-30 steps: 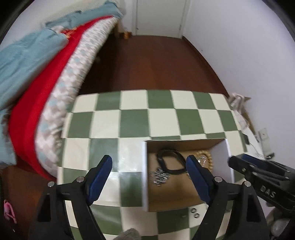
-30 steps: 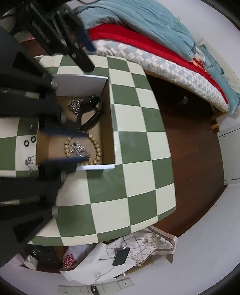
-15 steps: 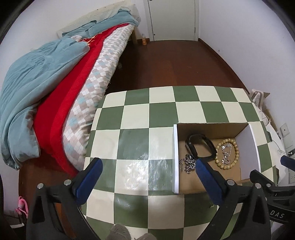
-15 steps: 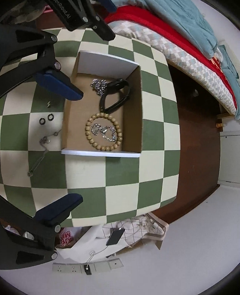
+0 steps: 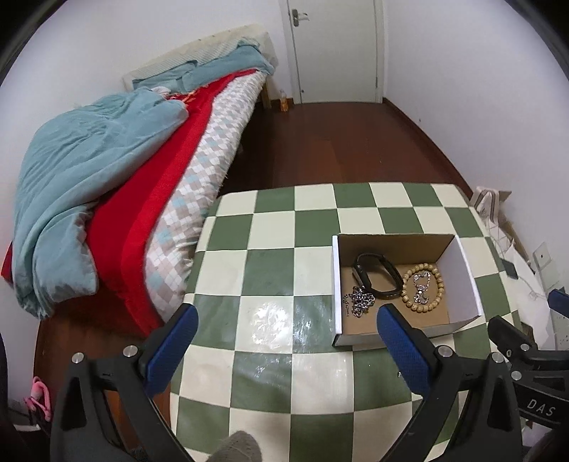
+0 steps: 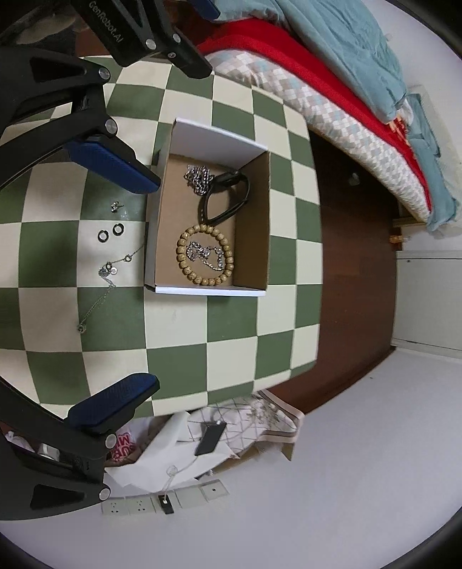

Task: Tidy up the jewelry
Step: 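Lift both tools out of the box and move toward the remaining jewelry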

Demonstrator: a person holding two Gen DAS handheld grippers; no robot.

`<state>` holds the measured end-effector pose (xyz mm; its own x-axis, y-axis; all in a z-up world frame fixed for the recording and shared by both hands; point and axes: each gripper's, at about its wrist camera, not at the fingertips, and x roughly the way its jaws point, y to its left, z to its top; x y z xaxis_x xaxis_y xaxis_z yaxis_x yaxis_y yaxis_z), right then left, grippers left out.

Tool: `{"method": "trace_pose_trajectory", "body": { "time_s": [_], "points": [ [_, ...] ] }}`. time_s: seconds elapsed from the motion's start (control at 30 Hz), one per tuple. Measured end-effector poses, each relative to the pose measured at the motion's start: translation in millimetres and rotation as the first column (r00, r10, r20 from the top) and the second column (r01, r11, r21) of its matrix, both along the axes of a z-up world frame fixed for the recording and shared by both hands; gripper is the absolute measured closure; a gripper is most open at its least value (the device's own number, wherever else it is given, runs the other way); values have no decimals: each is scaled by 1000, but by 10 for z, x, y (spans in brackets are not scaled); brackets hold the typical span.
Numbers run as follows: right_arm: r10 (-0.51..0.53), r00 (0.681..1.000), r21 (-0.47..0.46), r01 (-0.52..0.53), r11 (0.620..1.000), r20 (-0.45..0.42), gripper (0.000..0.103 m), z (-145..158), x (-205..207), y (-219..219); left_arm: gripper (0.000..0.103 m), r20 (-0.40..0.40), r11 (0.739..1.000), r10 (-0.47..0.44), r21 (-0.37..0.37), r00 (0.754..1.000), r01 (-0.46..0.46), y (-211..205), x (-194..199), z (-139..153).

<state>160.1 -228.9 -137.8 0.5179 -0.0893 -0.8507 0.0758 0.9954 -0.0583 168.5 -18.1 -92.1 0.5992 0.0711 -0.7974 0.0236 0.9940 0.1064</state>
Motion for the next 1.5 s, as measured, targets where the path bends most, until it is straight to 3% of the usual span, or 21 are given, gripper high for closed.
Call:
{"method": "trace_pose_trajectory", "body": {
  "time_s": [0.53, 1.0, 1.1, 1.33, 1.4, 1.43, 1.5],
  "points": [
    [-4, 983, -19, 8, 1000, 185, 1, 608, -779, 79, 0, 142, 1000, 4, -15, 990, -2, 108, -654, 502],
    [-16, 969, 50, 3, 999, 246, 1, 583, -1068, 34, 0, 180, 997, 70, -24, 981, -66, 122, -879, 380],
    [-26, 966, 109, -2, 994, 258, 1, 448, -1063, -114, 0, 176, 995, 97, -7, 980, -97, 111, -855, 264],
    [-169, 982, 177, 151, 973, 90, 2, -490, -873, -756, 0, 141, 973, 148, 154, 979, -169, -1, -708, -255],
    [-196, 980, 197, 183, 963, 47, 14, -774, -817, -901, 0, 113, 965, 157, 195, 981, -177, -43, -658, -451],
    [-206, 978, 203, 196, 959, 28, 27, -892, -797, -952, 0, 101, 962, 159, 208, 982, -178, -54, -640, -520],
    [-224, 974, 222, 219, 950, -1, 31, -1124, -744, -1044, 0, 68, 956, 163, 235, 984, -174, -92, -595, -674]
  ]
}}
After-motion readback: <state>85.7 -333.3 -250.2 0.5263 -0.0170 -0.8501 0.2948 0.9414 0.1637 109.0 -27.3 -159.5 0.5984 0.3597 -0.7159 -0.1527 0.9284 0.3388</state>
